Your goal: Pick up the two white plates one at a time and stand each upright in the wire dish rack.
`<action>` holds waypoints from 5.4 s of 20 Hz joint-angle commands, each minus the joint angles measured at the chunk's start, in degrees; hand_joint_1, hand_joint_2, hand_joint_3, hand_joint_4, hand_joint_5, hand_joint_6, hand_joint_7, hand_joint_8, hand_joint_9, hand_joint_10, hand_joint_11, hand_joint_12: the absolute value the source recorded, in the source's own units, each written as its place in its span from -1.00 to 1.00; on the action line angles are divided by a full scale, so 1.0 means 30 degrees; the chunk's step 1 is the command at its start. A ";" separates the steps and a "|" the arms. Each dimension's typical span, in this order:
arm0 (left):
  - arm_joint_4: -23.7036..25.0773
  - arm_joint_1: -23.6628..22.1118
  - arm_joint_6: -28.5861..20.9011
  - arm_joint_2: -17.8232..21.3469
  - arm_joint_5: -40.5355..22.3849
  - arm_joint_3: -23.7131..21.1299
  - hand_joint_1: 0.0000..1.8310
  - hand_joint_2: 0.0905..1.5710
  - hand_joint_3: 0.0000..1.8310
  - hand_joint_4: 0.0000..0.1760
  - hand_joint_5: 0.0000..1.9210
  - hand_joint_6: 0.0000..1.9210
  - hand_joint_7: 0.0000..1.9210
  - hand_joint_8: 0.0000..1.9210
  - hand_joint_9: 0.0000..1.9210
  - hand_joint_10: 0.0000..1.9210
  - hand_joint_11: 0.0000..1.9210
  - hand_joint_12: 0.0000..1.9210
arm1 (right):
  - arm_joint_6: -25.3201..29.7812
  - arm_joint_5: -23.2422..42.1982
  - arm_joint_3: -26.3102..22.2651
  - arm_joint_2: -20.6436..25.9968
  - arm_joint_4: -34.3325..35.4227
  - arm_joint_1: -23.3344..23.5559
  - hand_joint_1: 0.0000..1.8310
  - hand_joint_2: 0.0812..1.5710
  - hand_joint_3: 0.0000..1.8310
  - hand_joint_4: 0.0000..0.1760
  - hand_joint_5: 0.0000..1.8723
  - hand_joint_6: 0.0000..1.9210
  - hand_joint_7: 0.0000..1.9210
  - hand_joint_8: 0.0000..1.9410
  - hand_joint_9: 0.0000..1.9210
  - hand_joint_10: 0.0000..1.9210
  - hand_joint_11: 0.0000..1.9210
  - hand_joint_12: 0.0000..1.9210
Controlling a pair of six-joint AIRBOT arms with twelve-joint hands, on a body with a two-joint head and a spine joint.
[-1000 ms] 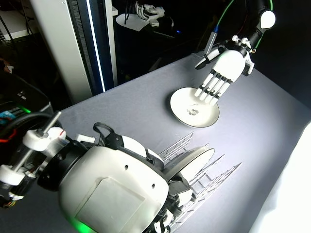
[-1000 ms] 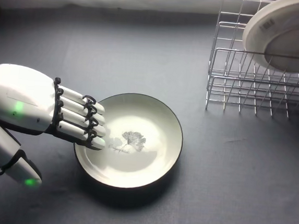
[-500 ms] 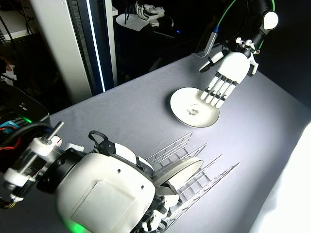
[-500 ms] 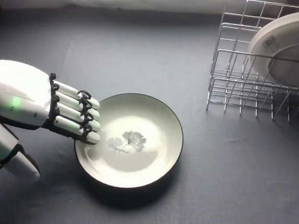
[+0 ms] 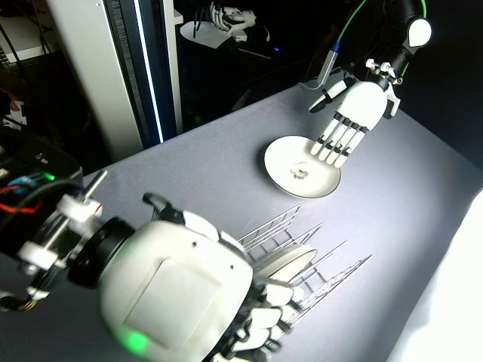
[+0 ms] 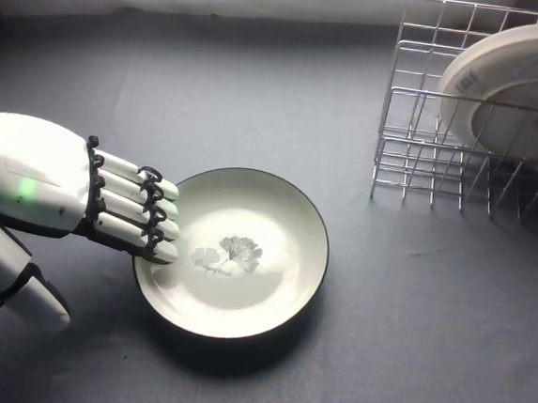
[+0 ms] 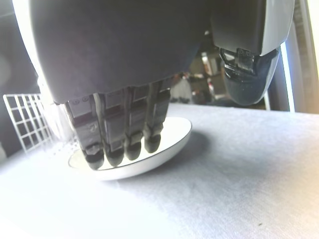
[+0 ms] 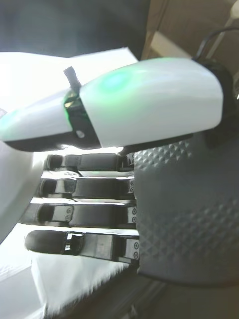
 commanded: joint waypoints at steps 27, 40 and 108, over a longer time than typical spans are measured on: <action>-0.1285 0.2806 0.0204 -0.0470 -0.1008 -0.0142 -1.00 0.52 -1.00 -1.00 -0.87 -1.00 -0.90 -1.00 -0.95 -1.00 -1.00 -1.00 | 0.0165 0.3127 -0.2889 -0.2800 -1.8337 0.1051 0.67 0.27 -0.98 -1.00 -1.00 -1.00 -1.00 -1.00 -1.00 -1.00 -1.00 -1.00; -0.1302 0.2800 0.0210 -0.0506 -0.1022 -0.0090 -1.00 0.54 -0.99 -1.00 -0.84 -0.99 -0.87 -0.99 -0.93 -0.99 -0.97 -0.99 | -0.0028 0.1145 -0.1319 -0.6525 -1.8483 0.0128 0.78 0.40 -0.97 -1.00 -1.00 -1.00 -1.00 -1.00 -1.00 -1.00 -0.99 -0.97; -0.2010 0.1837 -0.0304 -0.0584 -0.1341 0.1023 -1.00 0.57 -1.00 -1.00 -0.84 -1.00 -0.89 -1.00 -0.93 -1.00 -0.98 -0.98 | -0.0341 0.1332 0.1891 -1.0171 -1.8666 0.0892 0.51 0.38 -1.00 -1.00 -0.08 0.11 0.03 -0.08 0.05 0.14 -0.04 0.15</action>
